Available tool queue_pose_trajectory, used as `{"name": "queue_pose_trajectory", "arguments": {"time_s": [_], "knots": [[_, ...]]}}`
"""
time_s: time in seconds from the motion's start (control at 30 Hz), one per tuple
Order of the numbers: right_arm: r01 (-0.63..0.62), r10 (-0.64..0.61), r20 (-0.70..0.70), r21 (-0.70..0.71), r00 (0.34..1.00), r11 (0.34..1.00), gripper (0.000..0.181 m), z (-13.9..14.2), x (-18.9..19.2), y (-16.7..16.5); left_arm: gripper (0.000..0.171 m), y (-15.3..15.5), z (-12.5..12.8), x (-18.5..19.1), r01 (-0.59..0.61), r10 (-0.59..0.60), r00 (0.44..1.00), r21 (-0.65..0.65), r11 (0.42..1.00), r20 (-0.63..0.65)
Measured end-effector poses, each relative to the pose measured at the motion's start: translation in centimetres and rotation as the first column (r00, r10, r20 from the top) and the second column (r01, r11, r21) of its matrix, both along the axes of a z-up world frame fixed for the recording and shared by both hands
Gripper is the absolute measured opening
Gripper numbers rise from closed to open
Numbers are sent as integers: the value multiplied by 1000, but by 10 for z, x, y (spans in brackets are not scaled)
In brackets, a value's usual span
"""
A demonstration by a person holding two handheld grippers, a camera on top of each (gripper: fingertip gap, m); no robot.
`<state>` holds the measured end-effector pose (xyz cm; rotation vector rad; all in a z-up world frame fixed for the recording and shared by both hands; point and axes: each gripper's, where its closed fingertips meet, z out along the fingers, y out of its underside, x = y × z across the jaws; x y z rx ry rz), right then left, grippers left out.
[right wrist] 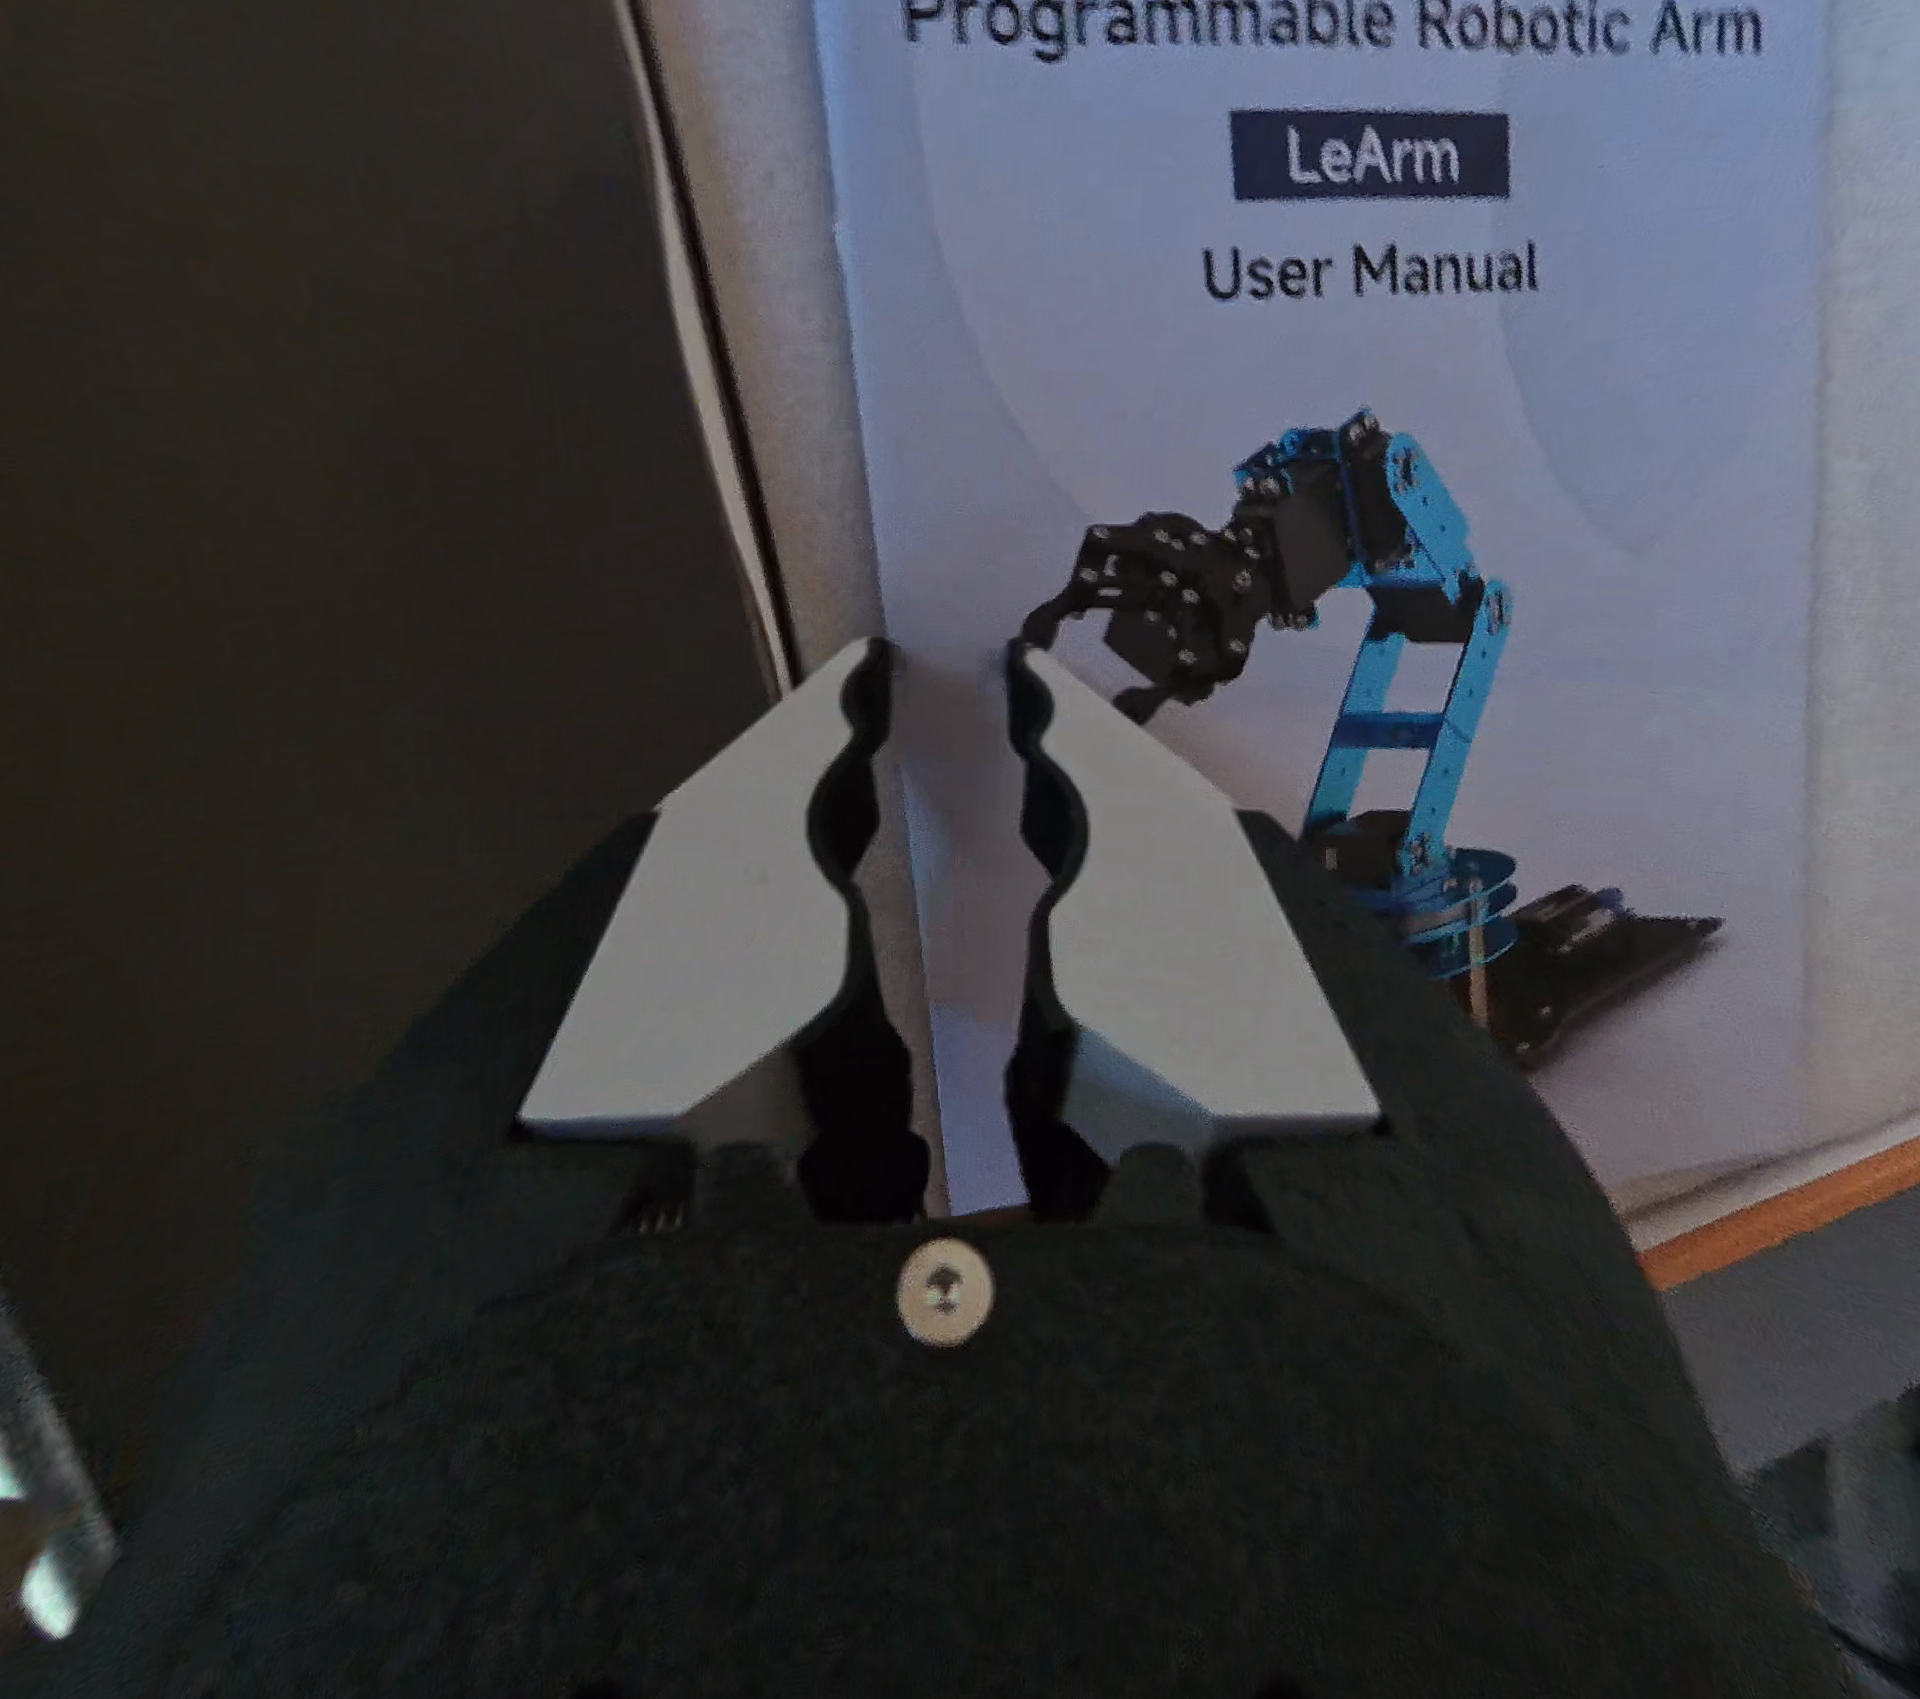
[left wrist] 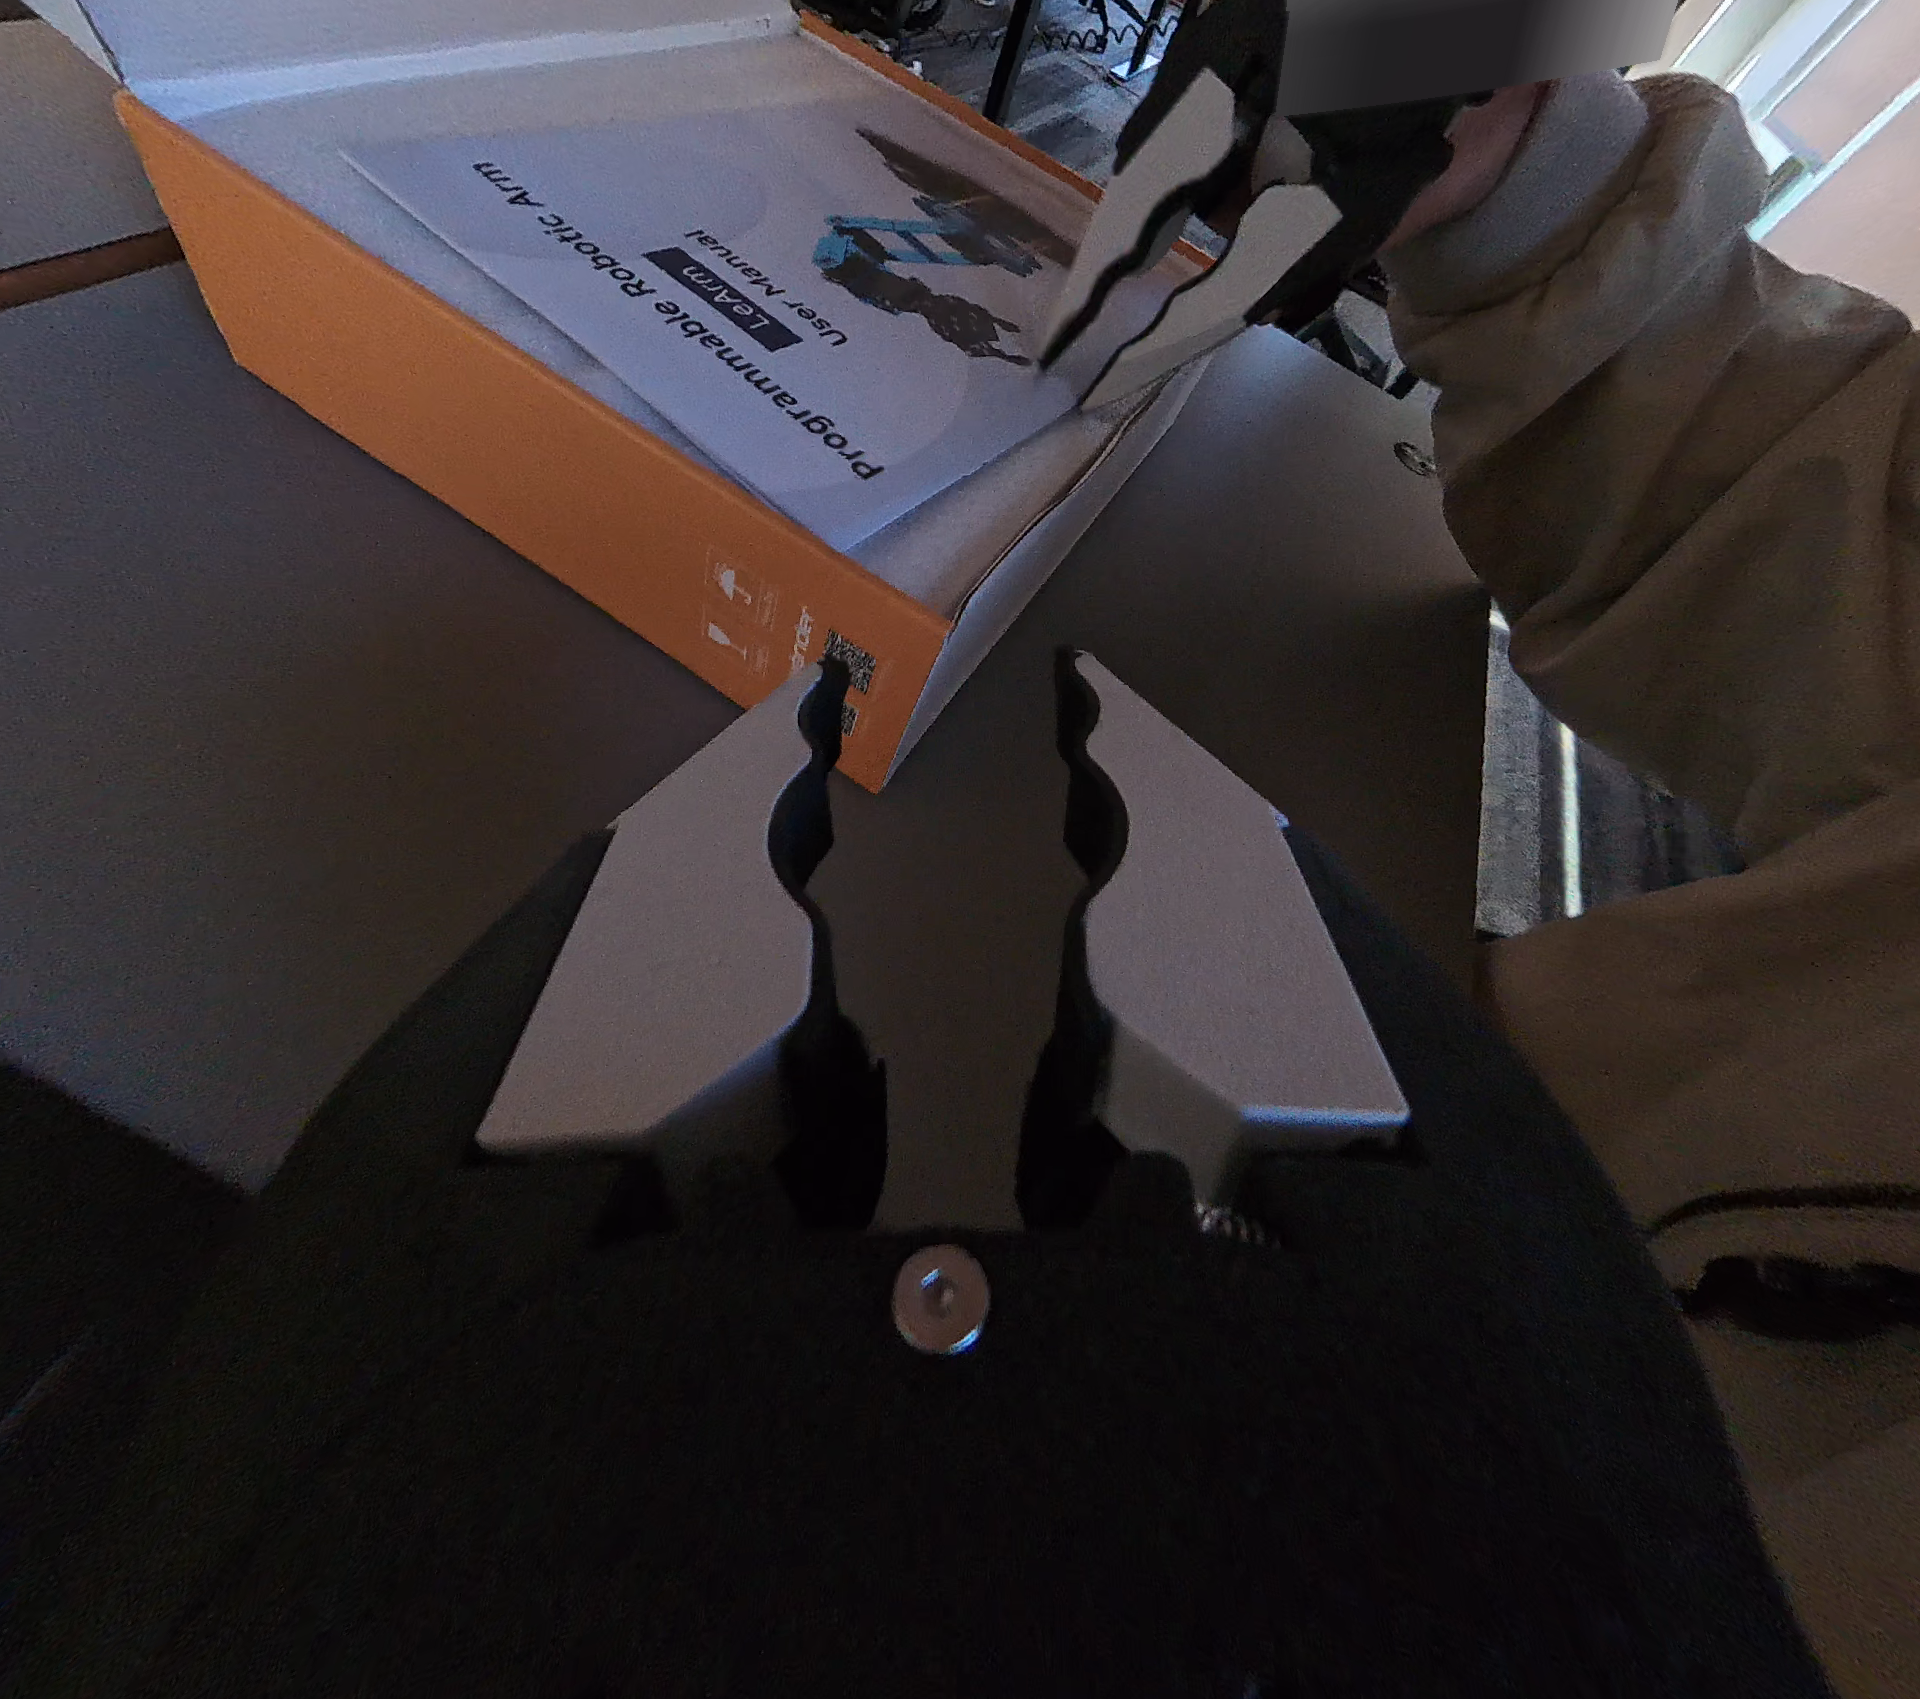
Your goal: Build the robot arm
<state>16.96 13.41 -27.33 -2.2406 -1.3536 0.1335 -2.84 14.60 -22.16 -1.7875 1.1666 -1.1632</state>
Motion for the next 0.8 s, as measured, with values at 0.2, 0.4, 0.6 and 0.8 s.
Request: {"name": "queue_pose_trajectory", "arguments": {"time_s": [0.2,0.4,0.6,0.8], "knots": [[27,-46,79,228,996,973,2,19,10,15,41,-12,-4,31,-52,53,998,-37,998,38],[77,-61,-54,375,997,924,0,62,-51,-7,63,-18,17,67,-131,175,954,-189,973,244],[109,-119,-8,463,993,880,0,46,-144,-26,53,-3,10,39,-232,373,892,-446,864,258],[197,-117,-226,374,967,907,0,32,-228,-42,6,5,-24,-7,-193,393,899,-630,752,193]]}}
